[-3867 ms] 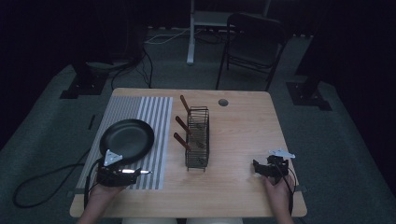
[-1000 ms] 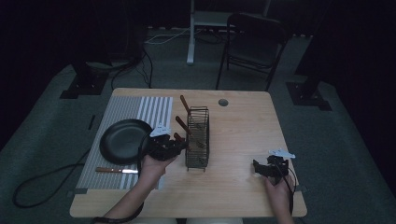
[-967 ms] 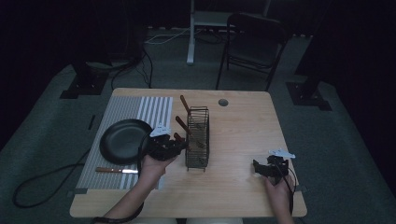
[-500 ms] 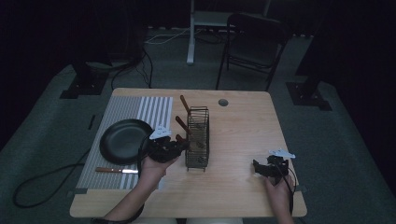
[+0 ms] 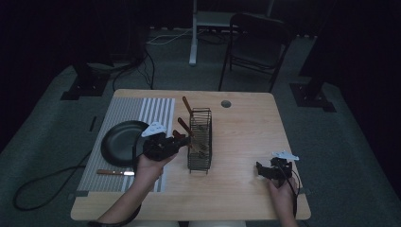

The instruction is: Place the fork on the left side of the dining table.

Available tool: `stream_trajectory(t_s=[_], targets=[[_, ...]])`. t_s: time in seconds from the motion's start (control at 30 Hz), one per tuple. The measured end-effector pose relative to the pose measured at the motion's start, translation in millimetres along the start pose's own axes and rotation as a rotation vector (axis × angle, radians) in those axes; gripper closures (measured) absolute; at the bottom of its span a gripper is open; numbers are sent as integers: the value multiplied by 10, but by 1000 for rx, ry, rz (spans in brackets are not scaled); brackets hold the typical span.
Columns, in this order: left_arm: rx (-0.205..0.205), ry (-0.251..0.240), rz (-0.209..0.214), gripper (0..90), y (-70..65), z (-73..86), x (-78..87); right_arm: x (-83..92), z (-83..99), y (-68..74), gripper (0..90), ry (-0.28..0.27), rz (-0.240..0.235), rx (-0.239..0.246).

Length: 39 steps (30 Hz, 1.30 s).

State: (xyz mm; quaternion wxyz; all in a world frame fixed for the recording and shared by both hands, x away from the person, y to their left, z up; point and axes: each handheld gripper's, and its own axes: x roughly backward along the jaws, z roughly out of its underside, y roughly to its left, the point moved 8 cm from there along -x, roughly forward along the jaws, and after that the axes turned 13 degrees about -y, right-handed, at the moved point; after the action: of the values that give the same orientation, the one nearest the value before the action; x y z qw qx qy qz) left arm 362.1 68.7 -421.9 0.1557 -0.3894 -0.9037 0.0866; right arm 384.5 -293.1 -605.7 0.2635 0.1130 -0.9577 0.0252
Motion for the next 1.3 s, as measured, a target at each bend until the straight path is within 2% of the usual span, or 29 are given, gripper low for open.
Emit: stream_trajectory(t_s=[0.1, 0.13, 0.2, 0.23, 0.43, 0.57, 0.7, 0.77, 0.87, 0.97, 1.0, 1.2, 1.3], targets=[[-4, -11, 1, 767, -7, -82, 53, 1, 0, 0, 129, 1, 0, 0], [-17, -17, 0, 768, -14, -139, 88, 1, 0, 0, 129, 1, 0, 0], [-17, -17, 0, 767, -14, -139, 88, 1, 0, 1, 129, 0, 0, -1], [-27, -30, 1, 767, -22, -215, 144, 1, 0, 0, 129, 0, 0, 0], [-31, -72, 2, 767, -14, -400, 287, -1, -1, -3, 129, -1, -1, 4], [-45, -95, -18, 768, 36, -525, 413, 0, 0, -1, 129, 0, -1, 1], [-44, -100, -32, 768, 98, -559, 475, 0, 0, -1, 129, 0, -1, 2], [-57, -90, -36, 767, 134, -554, 499, 0, 0, -1, 129, 0, -1, 2], [-71, -80, -70, 767, 217, -527, 529, 1, 0, -1, 129, 0, 0, 2], [-57, -71, -96, 767, 351, -486, 566, 0, 0, -2, 129, 0, -1, 3], [-57, -71, -96, 767, 351, -486, 566, 0, 0, -2, 129, 0, -1, 3], [-15, -52, -135, 768, 612, -392, 593, 1, 0, -1, 129, 0, 0, 3], [-13, -47, -149, 768, 675, -365, 586, 1, 0, 0, 129, 1, -1, 1]])
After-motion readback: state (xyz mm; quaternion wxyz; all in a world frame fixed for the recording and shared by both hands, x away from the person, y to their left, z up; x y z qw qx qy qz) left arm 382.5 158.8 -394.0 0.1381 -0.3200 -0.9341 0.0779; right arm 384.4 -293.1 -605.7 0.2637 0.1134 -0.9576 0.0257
